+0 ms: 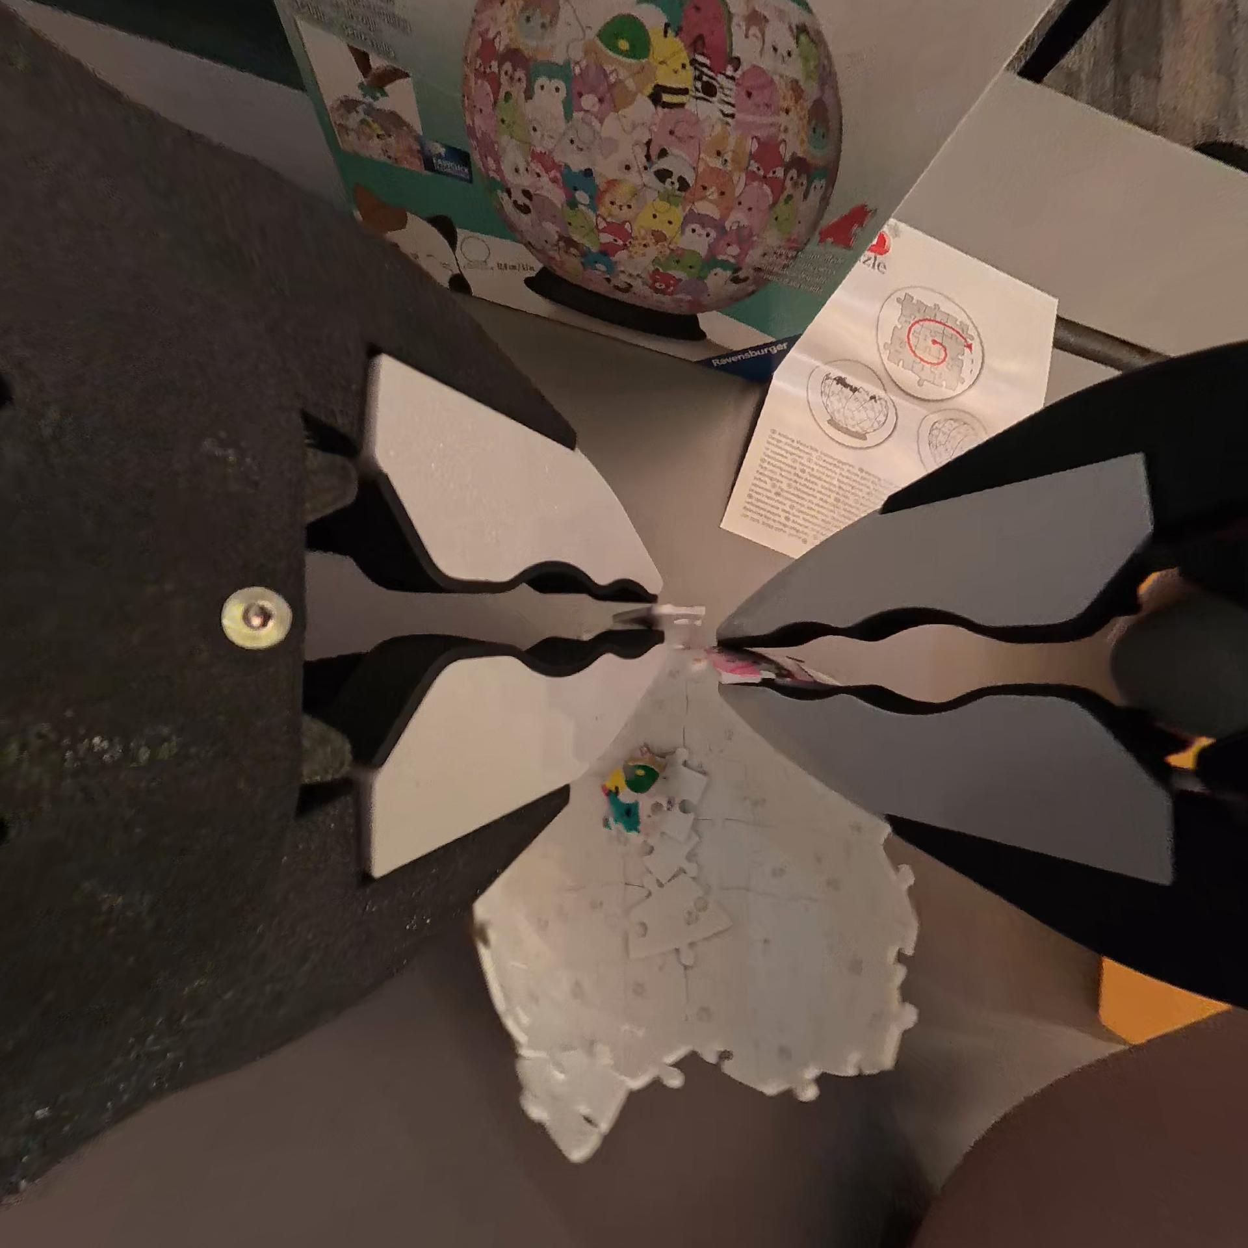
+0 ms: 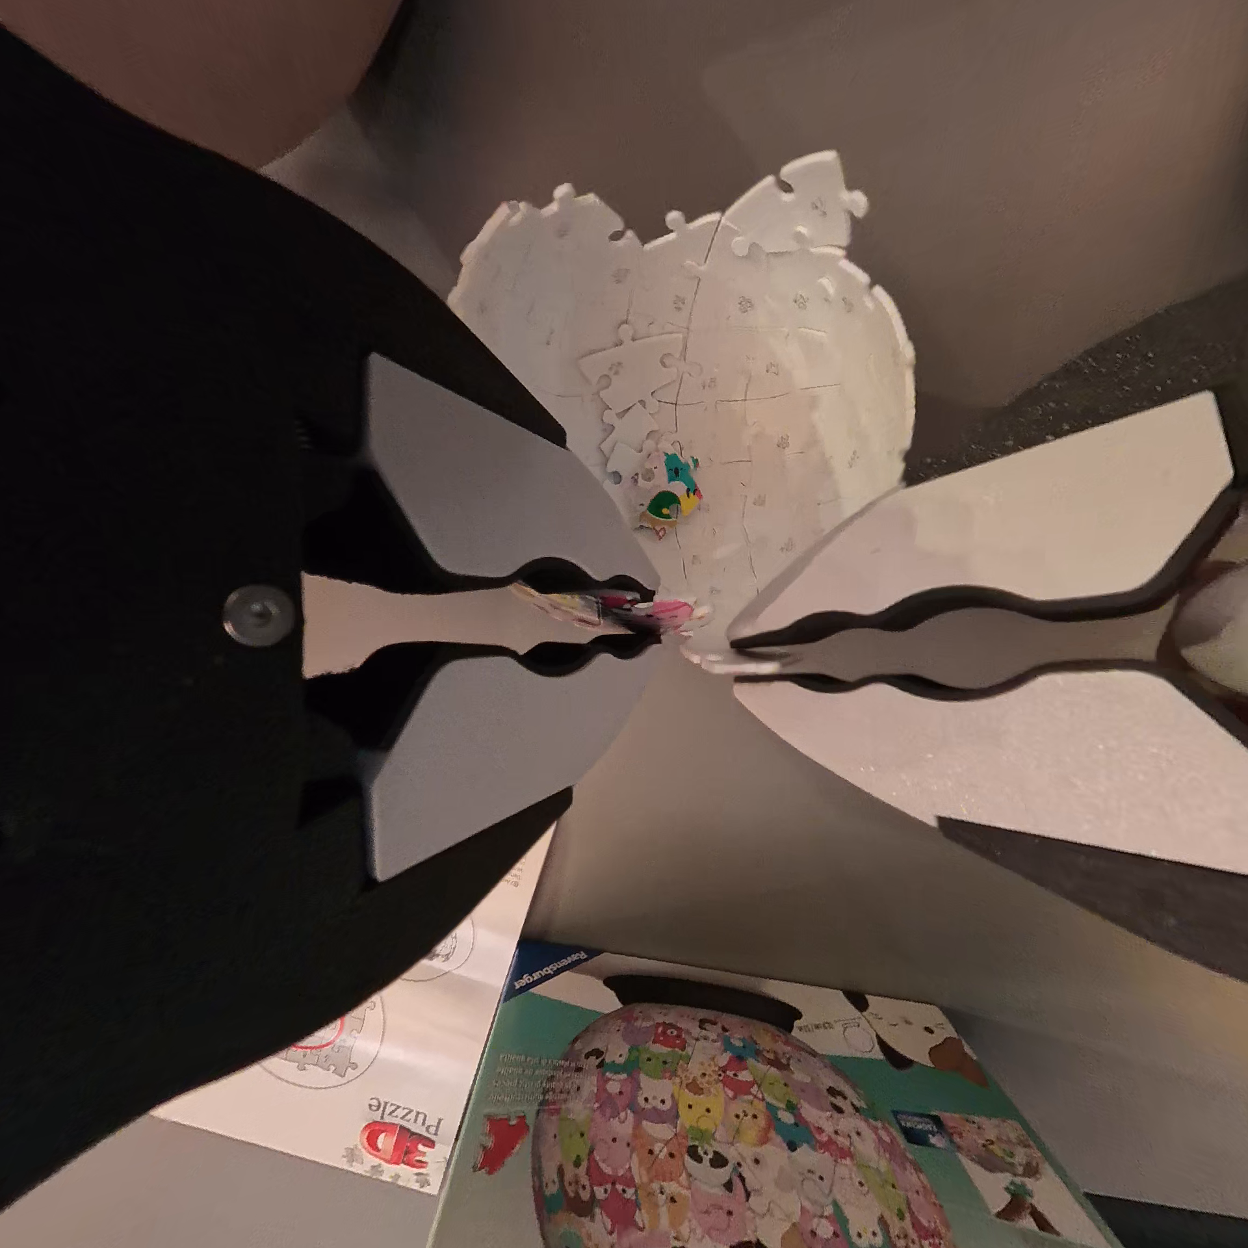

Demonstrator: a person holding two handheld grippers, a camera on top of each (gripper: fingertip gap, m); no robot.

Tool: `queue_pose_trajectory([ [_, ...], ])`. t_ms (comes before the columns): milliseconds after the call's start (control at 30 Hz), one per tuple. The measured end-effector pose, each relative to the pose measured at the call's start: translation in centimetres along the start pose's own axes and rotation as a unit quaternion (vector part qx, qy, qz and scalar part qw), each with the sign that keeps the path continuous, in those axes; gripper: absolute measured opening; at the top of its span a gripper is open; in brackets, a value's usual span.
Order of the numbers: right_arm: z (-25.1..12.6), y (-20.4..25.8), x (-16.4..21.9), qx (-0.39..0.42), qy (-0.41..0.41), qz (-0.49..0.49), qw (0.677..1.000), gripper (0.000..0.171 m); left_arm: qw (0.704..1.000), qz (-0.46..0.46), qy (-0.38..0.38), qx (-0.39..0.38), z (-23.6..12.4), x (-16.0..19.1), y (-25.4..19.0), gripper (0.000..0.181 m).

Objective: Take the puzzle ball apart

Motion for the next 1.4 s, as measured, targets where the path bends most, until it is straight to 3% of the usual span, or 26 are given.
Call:
queue_pose_trajectory([
  [233,0.0,-0.2,0.4,-0.002,-0.002,0.008,1.000,0.009,0.992,-0.094,-0.062,0.064,-1.6,-1.0,1.9,0.021],
  [333,0.0,-0.2,0.3,-0.002,-0.002,0.008,1.000,0.009,0.989,-0.107,-0.024,0.095,-1.1,-0.8,1.8,0.032],
  [433,0.0,-0.2,0.3,-0.002,-0.001,0.006,1.000,0.009,0.992,-0.106,0.011,0.068,-0.2,-0.5,1.9,0.025],
  [600,0.0,-0.2,0.3,0.002,0.001,0.004,1.000,0.009,0.988,-0.113,0.035,0.096,0.4,-0.5,1.8,0.002],
  [800,0.1,-0.2,0.3,-0.002,-0.002,0.003,1.000,0.009,0.976,-0.152,0.071,0.139,0.6,-0.4,2.2,0.004],
  [1033,0.1,-0.2,0.3,0.003,-0.005,-0.008,1.000,0.008,0.974,-0.151,0.103,0.133,0.7,-0.5,2.4,0.002],
  [1267,0.6,0.3,0.0,0.027,-0.012,-0.041,0.999,0.007,0.962,-0.211,0.117,0.126,0.0,0.1,2.0,0.002],
  [1400,0.8,0.7,-0.6,0.035,0.005,-0.050,0.998,0.006,0.939,-0.271,0.147,0.150,-0.3,0.4,2.1,0.002],
])
Point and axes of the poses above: each gripper's, where its closed fingertips meet, z out along the fingers, x out of its underside, y = z × x across the jaws, the point moved 8 cm from there along -z, back along the fingers, and after that the axes turned 12 degrees about -x, right-handed, at the moved point
